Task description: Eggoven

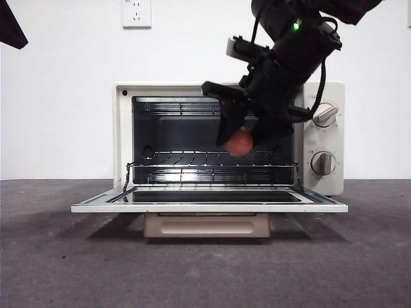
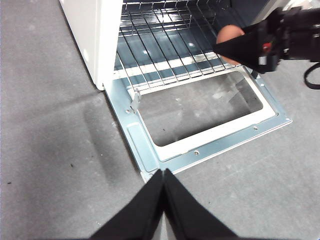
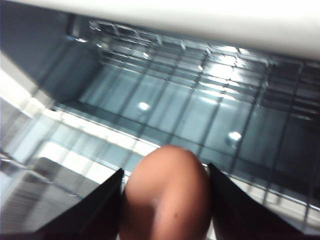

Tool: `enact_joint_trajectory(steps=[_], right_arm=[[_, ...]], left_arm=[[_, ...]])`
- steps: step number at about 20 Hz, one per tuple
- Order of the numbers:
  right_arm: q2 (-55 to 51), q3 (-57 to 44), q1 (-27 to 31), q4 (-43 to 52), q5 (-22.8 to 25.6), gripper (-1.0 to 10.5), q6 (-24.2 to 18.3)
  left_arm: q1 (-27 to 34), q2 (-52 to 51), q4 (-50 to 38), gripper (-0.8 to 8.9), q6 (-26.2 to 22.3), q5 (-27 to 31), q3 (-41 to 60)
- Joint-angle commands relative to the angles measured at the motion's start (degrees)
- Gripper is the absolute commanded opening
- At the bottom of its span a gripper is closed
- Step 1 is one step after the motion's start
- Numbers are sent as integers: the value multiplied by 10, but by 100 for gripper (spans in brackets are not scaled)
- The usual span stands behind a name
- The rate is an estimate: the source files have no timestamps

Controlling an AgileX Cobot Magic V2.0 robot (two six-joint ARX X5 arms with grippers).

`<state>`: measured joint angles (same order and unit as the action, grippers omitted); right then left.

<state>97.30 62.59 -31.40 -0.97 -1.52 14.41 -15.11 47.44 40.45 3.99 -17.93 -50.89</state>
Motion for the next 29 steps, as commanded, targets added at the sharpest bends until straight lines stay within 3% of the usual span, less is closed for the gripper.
enact_joint_trajectory(steps=[1,11,16,29], right_arm=[[16,10,-2,8,3,3,6],[26,10,1,-1,15,4,4],[31,10,-5,-1,18,234,7],[22,10,-7,-7,30,344,17]], left_arm=[[0,-1,-5,6,-1,-1,-2],[0,-1,7,6,-4,-2,-2],[0,-1,8,6,-5,-2,-2],[0,-1,6,6,-5,-1,-2]])
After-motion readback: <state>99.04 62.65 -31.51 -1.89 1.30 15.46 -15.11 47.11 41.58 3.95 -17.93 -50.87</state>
